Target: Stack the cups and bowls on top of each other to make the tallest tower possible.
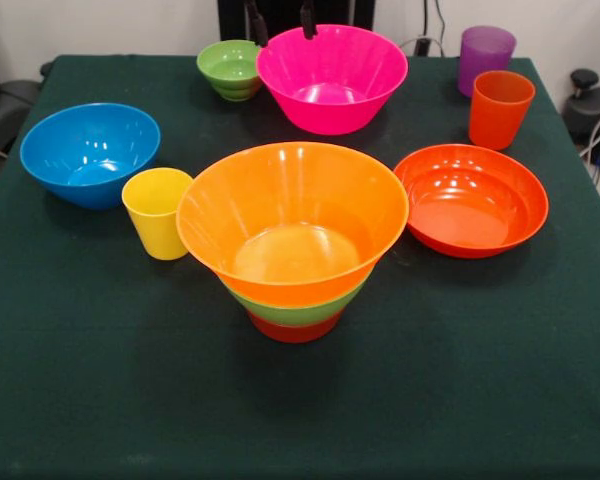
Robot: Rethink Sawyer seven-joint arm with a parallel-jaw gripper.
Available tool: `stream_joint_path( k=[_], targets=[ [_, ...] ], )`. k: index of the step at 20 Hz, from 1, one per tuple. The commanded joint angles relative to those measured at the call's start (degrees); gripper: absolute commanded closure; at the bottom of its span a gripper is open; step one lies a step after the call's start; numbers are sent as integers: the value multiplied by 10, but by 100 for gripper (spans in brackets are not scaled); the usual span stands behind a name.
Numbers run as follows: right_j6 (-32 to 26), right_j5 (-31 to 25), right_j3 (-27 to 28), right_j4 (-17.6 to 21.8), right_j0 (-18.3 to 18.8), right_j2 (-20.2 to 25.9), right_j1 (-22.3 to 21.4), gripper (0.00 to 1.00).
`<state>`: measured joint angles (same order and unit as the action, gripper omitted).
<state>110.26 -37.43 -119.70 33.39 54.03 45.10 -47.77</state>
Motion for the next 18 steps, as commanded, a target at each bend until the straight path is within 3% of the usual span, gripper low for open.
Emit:
stream_joint_path(
  k=[1,9,18],
  targets=[
    [-108,-29,-64,61,13,-3,-1,0],
    [-75,3,-96,102,31,-16,-31,0],
    [-55,8,-81,137,31,-26,-13,0]
  ],
)
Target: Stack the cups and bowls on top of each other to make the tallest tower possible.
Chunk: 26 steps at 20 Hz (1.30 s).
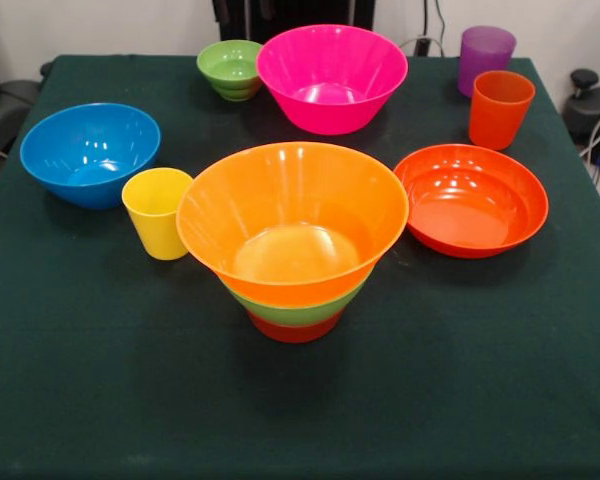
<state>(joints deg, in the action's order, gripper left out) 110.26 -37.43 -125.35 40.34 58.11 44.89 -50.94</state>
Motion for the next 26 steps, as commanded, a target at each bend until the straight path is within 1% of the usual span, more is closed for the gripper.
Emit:
stream_joint_path(
  k=[1,7,11,16,18,20,22,26],
  targets=[
    [-53,11,-24,74,-9,-28,19,0],
    [-58,21,-15,109,4,-40,34,0],
    [-43,30,-11,133,-4,-53,47,0],
    [-38,18,-7,142,-16,-58,44,0],
    [-25,22,-7,156,-25,-65,41,0],
    [-9,32,-5,181,-41,-73,35,0],
    [4,34,-3,196,-56,-80,31,0],
    [17,37,8,225,-84,-95,26,0]
  ],
)
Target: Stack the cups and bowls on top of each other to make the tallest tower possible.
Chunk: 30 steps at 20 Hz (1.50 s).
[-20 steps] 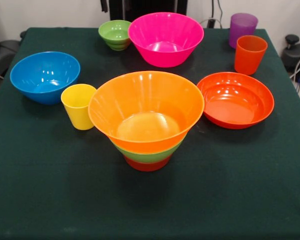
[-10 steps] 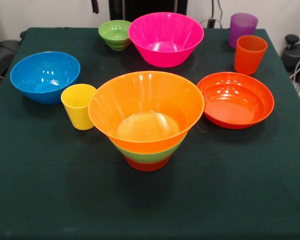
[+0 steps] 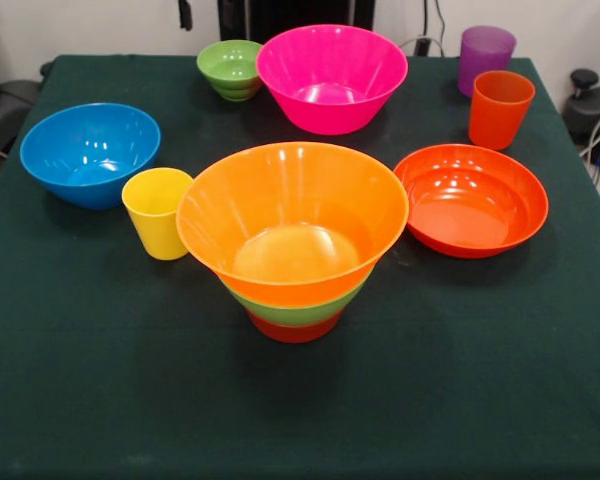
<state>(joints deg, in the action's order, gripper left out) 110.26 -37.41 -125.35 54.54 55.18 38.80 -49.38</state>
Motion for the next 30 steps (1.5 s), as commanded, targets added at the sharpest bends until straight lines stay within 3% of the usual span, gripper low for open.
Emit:
stream_joint_path(
  k=[1,7,13,18,22,30],
  targets=[
    [21,41,11,93,-59,-38,13,0],
    [42,60,17,134,-79,-68,24,0],
    [41,69,23,144,-92,-87,39,0],
    [101,96,53,195,-132,-130,83,0],
    [114,108,67,193,-155,-153,105,0],
    [216,165,128,247,-239,-230,182,0]
  ],
)
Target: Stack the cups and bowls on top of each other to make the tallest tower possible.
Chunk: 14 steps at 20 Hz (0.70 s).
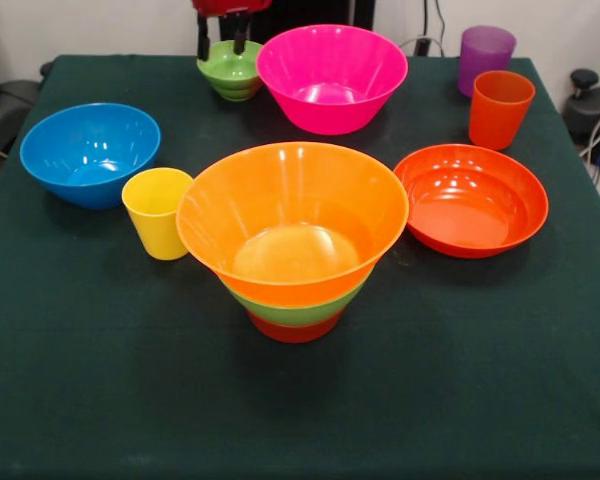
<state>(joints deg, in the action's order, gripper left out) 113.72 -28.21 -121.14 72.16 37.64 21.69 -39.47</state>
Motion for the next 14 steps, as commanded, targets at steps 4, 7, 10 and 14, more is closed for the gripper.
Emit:
stream_joint_path(
  k=[4,7,10,14],
  targets=[
    [205,104,107,82,-88,-90,114,0],
    [202,118,125,88,-91,-101,134,0],
    [175,122,138,85,-78,-105,148,0],
    [136,131,145,81,-56,-108,156,0]
  ],
)
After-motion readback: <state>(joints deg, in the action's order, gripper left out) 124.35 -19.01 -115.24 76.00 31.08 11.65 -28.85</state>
